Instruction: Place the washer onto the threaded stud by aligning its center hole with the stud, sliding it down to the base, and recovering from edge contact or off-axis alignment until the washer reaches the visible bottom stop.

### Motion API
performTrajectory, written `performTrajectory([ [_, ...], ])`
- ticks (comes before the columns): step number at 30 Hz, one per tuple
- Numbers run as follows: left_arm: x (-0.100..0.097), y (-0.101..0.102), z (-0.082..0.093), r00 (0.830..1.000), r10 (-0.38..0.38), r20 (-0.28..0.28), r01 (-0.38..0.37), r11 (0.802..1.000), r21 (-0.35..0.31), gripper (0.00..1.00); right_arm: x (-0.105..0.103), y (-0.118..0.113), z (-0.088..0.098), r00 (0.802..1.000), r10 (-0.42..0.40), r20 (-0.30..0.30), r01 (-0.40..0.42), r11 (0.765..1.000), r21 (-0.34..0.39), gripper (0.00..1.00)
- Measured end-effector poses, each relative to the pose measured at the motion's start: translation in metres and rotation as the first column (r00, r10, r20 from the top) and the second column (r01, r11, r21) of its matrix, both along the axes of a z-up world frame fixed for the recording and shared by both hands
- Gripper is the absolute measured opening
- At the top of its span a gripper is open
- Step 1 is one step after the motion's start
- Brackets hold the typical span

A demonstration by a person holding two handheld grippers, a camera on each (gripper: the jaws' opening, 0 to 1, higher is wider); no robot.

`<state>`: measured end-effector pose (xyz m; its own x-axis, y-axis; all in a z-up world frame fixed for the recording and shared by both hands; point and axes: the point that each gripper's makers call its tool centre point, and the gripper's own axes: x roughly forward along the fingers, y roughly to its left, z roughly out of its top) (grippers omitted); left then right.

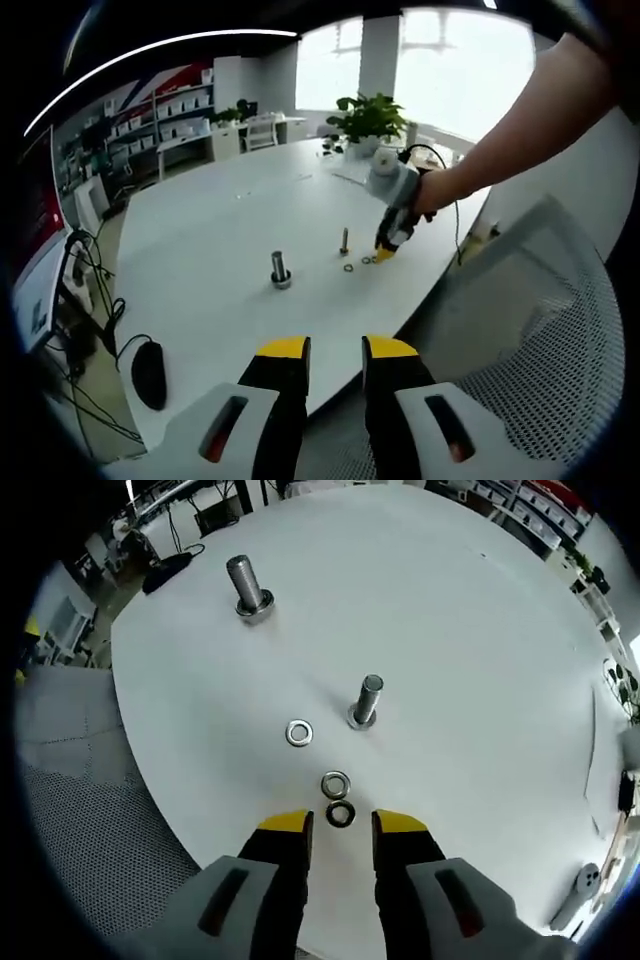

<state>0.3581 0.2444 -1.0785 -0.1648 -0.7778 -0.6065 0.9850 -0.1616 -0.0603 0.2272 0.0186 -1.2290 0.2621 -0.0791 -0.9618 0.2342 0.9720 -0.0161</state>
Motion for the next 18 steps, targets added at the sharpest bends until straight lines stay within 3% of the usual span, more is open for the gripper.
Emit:
performTrajectory([
  [3, 0.000, 0.000, 0.000, 1.000, 0.000, 0.000, 0.000, 1.000, -0.002, 0.19, 0.002, -0.003, -0.010, 0.999, 0.033, -0.019, -0.033, 0.999, -0.007, 0.26],
  [6, 0.000, 0.000, 0.000, 1.000, -0.002, 0.002, 0.002, 1.000, -0.001, 0.19, 0.001, 0.007, -0.006, 0.999, 0.036, -0.025, -0.036, 0.999, -0.008, 0.26],
  [9, 0.000, 0.000, 0.001, 1.000, -0.001, 0.003, 0.001, 1.000, 0.000, 0.19, 0.002, 0.004, -0.011, 0.999, 0.035, -0.024, -0.035, 0.999, -0.001, 0.24],
  [12, 0.000, 0.001, 0.001, 1.000, -0.001, 0.002, 0.001, 1.000, 0.002, 0.19, 0.003, 0.005, -0.007, 1.000, 0.002, -0.003, -0.002, 1.000, 0.008, 0.23],
  [18, 0.000, 0.001, 0.000, 1.000, -0.003, 0.002, 0.003, 1.000, 0.004, 0.19, -0.001, 0.012, -0.002, 0.999, 0.049, -0.001, -0.049, 0.999, 0.014, 0.21],
])
